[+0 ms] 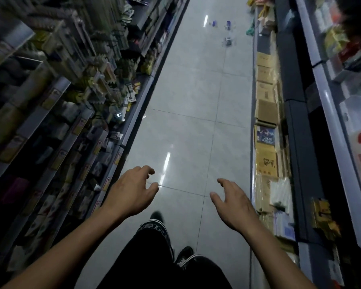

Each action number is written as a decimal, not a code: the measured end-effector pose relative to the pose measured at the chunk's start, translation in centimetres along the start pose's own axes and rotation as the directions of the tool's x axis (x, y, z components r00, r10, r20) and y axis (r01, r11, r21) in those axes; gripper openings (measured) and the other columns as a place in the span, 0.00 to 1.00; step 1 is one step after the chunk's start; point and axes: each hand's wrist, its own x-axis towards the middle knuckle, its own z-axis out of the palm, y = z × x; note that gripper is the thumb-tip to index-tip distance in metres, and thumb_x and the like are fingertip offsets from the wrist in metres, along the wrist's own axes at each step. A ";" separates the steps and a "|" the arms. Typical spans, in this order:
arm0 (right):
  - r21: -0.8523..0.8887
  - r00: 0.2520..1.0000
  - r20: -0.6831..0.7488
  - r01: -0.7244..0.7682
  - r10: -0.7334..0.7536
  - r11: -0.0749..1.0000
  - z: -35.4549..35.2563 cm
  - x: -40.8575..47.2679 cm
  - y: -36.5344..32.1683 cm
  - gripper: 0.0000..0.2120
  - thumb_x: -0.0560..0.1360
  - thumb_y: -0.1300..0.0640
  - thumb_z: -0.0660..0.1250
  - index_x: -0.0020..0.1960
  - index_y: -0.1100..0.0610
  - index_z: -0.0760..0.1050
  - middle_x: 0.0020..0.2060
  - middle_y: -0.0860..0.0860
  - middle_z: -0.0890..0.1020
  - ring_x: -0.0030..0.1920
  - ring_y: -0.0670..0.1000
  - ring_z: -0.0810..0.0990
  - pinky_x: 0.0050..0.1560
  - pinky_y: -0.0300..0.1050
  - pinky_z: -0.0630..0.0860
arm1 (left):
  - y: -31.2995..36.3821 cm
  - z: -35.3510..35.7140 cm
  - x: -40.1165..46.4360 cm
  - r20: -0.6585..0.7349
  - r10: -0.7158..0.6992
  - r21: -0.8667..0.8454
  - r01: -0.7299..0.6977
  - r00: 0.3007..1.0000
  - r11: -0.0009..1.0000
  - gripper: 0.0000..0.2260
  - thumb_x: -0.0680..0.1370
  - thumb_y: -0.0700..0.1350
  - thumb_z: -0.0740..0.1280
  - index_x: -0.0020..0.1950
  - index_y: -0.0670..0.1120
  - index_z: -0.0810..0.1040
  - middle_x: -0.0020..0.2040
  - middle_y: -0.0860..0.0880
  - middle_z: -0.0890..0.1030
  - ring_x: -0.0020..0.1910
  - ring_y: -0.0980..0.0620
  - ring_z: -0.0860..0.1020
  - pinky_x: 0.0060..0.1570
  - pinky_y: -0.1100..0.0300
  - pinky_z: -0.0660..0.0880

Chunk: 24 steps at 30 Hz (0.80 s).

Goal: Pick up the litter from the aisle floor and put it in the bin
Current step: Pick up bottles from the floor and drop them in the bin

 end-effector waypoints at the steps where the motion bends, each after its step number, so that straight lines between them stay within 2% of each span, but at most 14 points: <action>1: -0.005 1.000 -0.001 0.012 -0.013 1.000 -0.6 2.0 -0.7 0.27 0.81 0.40 0.58 0.77 0.49 0.63 0.72 0.48 0.70 0.70 0.50 0.69 0.67 0.48 0.68 | -0.5 -0.3 1.4 -0.002 -0.014 -0.002 0.014 1.000 1.000 0.20 0.78 0.58 0.62 0.68 0.55 0.73 0.60 0.55 0.79 0.58 0.54 0.76 0.51 0.54 0.74; 6: -0.032 0.997 -0.029 0.066 -0.067 0.997 -3.3 12.2 -4.6 0.28 0.81 0.41 0.59 0.77 0.50 0.63 0.72 0.49 0.71 0.71 0.50 0.69 0.67 0.48 0.68 | -2.7 -1.9 10.1 0.001 -0.051 -0.011 0.051 0.999 0.999 0.21 0.78 0.58 0.62 0.69 0.55 0.73 0.61 0.54 0.79 0.58 0.53 0.76 0.50 0.55 0.72; 11: -0.026 0.999 -0.032 0.038 -0.039 0.999 -6.0 19.5 -8.4 0.28 0.80 0.40 0.59 0.76 0.50 0.63 0.71 0.49 0.71 0.70 0.50 0.70 0.68 0.50 0.70 | -3.4 -5.4 19.5 0.023 -0.051 -0.030 0.052 0.998 0.998 0.21 0.77 0.59 0.61 0.69 0.55 0.72 0.61 0.55 0.79 0.58 0.53 0.76 0.50 0.54 0.74; 18: 0.053 0.996 -0.041 -0.079 0.081 0.995 -7.6 25.7 -9.6 0.27 0.80 0.40 0.59 0.76 0.48 0.64 0.71 0.45 0.71 0.69 0.48 0.71 0.67 0.51 0.72 | -1.1 -8.9 31.6 0.022 0.058 -0.025 -0.057 0.998 0.998 0.21 0.77 0.58 0.62 0.69 0.54 0.73 0.61 0.55 0.79 0.60 0.52 0.76 0.54 0.52 0.76; 24: 0.119 0.982 -0.071 -0.167 0.176 0.979 -10.3 31.2 -8.0 0.27 0.80 0.40 0.59 0.76 0.47 0.63 0.71 0.44 0.71 0.69 0.47 0.71 0.67 0.50 0.71 | 3.5 -10.3 42.2 0.047 0.136 0.000 -0.137 0.990 0.991 0.20 0.77 0.58 0.61 0.68 0.56 0.73 0.60 0.56 0.79 0.59 0.53 0.76 0.50 0.55 0.73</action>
